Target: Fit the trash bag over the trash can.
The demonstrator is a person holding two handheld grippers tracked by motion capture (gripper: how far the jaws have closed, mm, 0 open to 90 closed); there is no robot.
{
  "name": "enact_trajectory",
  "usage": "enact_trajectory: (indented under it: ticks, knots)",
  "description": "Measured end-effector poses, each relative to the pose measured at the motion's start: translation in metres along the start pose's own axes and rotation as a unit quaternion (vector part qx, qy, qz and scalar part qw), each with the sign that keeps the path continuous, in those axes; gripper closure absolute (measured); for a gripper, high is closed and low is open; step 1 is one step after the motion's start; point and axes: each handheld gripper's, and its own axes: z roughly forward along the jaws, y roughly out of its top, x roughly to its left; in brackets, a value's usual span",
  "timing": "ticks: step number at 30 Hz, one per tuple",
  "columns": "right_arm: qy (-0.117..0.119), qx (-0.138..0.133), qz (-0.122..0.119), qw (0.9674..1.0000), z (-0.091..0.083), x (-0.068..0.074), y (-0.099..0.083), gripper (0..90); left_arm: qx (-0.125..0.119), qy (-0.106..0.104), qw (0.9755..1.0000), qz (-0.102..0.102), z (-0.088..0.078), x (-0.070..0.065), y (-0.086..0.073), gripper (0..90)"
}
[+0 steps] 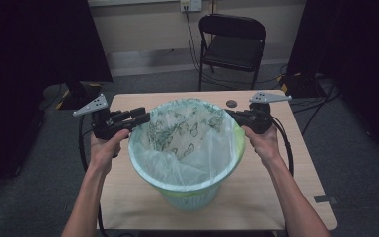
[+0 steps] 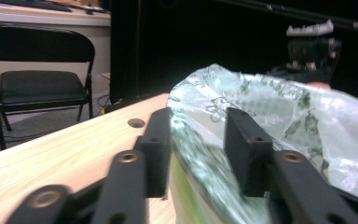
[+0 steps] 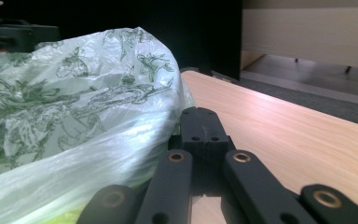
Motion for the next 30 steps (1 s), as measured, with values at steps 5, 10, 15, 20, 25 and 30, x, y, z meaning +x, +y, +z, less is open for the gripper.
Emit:
enact_trajectory:
  ticks: [5, 10, 15, 20, 25, 30]
  knots:
    - [0.002, 0.015, -0.025, 0.9996, 0.016, 0.002, 0.014, 90.0, -0.006, 0.011, 0.9999, -0.004, -0.001, 0.004, -0.001, 63.9]
    - [-0.013, 0.012, -0.027, 0.9995, 0.022, 0.002, 0.023, 65.5, -0.011, 0.01, 0.9999, -0.007, -0.013, 0.008, -0.005, 70.4]
    - [-0.041, -0.003, -0.018, 0.999, 0.01, 0.004, 0.025, 53.5, -0.006, 0.022, 0.9997, 0.009, -0.022, -0.001, -0.005, 70.0]
    - [-0.05, -0.019, -0.017, 0.9984, -0.01, 0.016, 0.027, 47.9, -0.014, 0.031, 0.9994, 0.007, -0.03, -0.006, -0.01, 69.6]
    - [-0.04, -0.022, -0.016, 0.9989, -0.027, 0.033, 0.019, 43.7, -0.022, 0.025, 0.9994, 0.0, -0.042, -0.01, -0.014, 69.6]
    - [-0.004, -0.011, -0.011, 0.9999, -0.024, 0.036, 0.014, 66.2, -0.024, 0.025, 0.9994, -0.01, -0.041, -0.008, -0.013, 63.1]
